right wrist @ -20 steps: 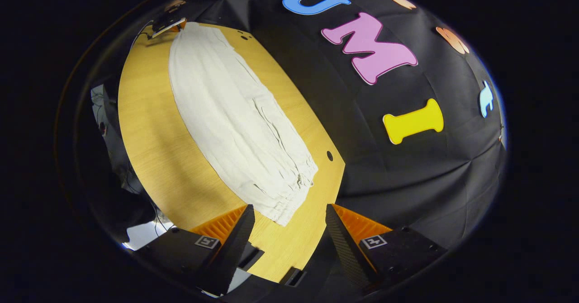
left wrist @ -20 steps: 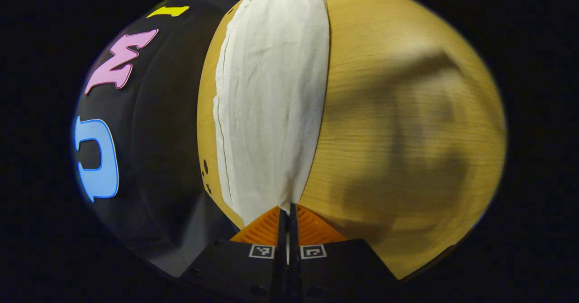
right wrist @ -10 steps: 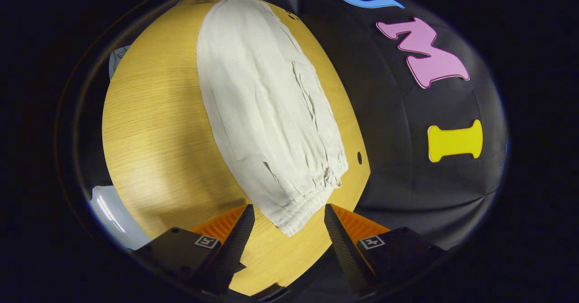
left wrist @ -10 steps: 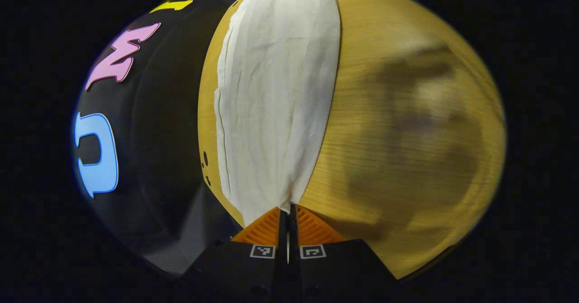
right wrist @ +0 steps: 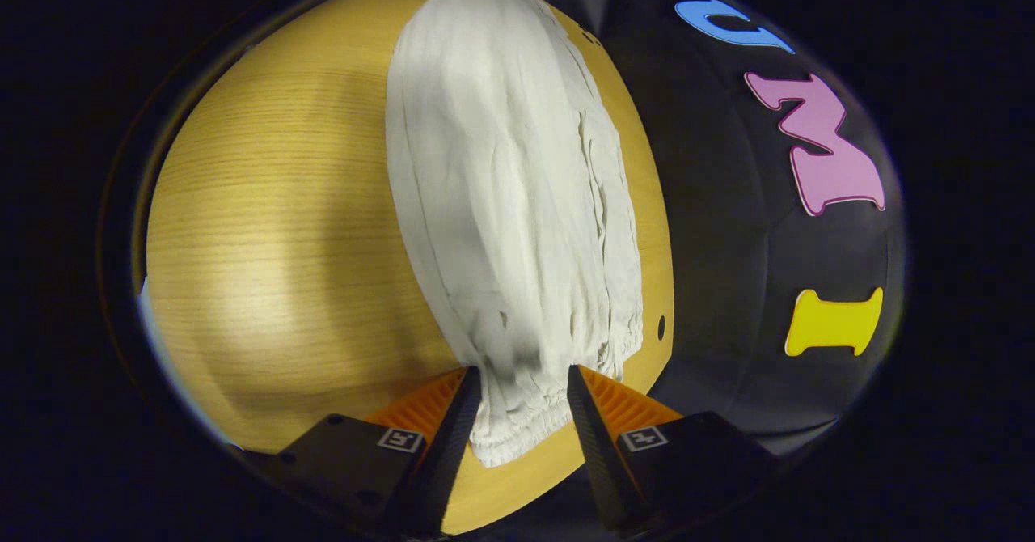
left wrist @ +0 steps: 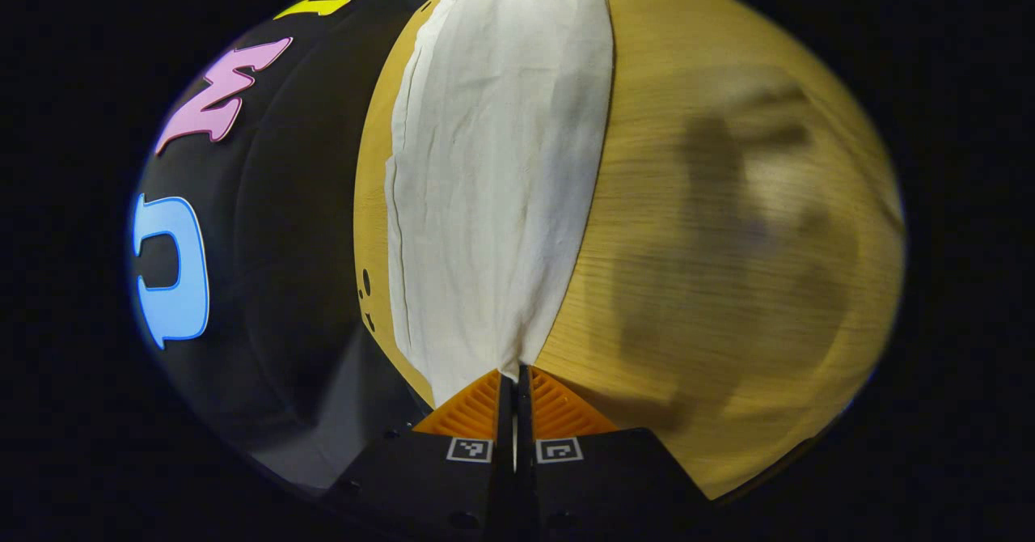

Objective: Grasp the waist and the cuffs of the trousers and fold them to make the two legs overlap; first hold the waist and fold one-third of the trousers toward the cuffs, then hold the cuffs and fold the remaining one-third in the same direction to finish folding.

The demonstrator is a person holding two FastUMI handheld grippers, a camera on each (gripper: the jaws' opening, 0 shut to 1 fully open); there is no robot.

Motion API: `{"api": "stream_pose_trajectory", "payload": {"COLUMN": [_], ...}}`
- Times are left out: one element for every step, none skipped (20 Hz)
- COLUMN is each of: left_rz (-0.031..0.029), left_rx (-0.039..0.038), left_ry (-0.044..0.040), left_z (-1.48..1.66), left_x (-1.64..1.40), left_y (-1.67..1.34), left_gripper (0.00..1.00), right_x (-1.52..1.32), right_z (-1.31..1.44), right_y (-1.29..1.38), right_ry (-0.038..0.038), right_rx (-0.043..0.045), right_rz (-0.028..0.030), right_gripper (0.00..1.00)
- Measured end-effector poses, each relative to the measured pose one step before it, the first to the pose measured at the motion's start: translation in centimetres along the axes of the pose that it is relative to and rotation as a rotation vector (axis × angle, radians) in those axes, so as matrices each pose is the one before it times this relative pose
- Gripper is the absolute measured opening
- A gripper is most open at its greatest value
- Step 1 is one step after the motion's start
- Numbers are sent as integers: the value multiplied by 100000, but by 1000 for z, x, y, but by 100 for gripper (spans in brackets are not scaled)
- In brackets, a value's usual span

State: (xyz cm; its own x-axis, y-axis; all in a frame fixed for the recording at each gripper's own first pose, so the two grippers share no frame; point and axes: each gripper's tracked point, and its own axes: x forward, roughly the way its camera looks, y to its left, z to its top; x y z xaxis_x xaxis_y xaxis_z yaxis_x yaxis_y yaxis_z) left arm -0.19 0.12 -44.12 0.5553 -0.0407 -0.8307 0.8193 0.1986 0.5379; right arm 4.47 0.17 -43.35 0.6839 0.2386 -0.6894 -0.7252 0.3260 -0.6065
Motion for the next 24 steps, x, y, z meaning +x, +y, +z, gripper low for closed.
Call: {"api": "stream_pose_trajectory", "payload": {"left_rz": [415,452,236,-204,76,1575,2795,2822,1769,1280,1644,1838,1838,1154,498,511,467,1094,933,1013,536,87,35,-307], "left_rx": [-277,-320,-912,-2314,-2999,-2824,-1956,-2115,-2892,-3649,-3951,-4057,-3600,-3333,-3081,-2527,-2169,-2276,-2491,-2846,-3025,-3030,-2674,-2659], "left_ry": [-199,-225,7,477,749,318,181,-246,-333,-199,-39,-124,-282,241,345,258,267,-515,-325,-135,22,419,714,1318], "left_z": [-68,7,-34,-75,-9,97,178,187,198,-41,-52,310,165,411,107,390,391,731,728,696,453,522,411,340], "left_x": [59,-76,43,7,86,-51,-275,-167,-384,-72,-103,-106,146,-59,91,352,377,309,267,308,606,683,698,797], "left_y": [-2,34,8,-42,-45,116,293,311,434,709,838,831,864,716,684,597,623,758,852,662,778,631,549,330], "left_gripper": [6,5,6,5,6,6,5,5,5,5,5,5,5,5,5,5,5,5,5,5,5,5,5,5], "right_x": [244,-87,609,-793,61,75,-318,-217,-278,-230,-345,-320,-147,5,180,727,504,442,609,660,718,783,988,1010], "right_z": [-85,7,30,-114,363,-151,153,228,283,166,339,383,393,520,754,314,692,706,638,427,332,155,95,32], "right_y": [697,427,-256,-69,-124,-17,-239,-735,-855,-755,-961,-1212,-1143,-1196,-1223,-1176,-1212,-1055,-979,-872,-662,-393,-336,-136], "right_ry": [1223,1323,442,603,445,879,253,-614,-1076,-809,-869,-722,-277,-378,-541,-162,242,-17,266,476,469,1207,1872,1607], "right_rx": [1055,843,939,1719,1418,1359,607,93,839,2385,3503,3767,3968,3469,2609,1927,1549,2102,2674,3094,3202,2725,2354,2507], "right_rz": [2893,1262,-649,-10,-213,-651,-2257,-3818,-3657,-3044,-2992,-3242,-2631,-2727,-2552,-2038,-2233,-2106,-1686,-1386,-1221,-752,-303,300], "right_gripper": [54,34,12,11,7,7,5,5,5,5,5,5,5,5,5,5,5,5,5,0,5,5,5,5]}}
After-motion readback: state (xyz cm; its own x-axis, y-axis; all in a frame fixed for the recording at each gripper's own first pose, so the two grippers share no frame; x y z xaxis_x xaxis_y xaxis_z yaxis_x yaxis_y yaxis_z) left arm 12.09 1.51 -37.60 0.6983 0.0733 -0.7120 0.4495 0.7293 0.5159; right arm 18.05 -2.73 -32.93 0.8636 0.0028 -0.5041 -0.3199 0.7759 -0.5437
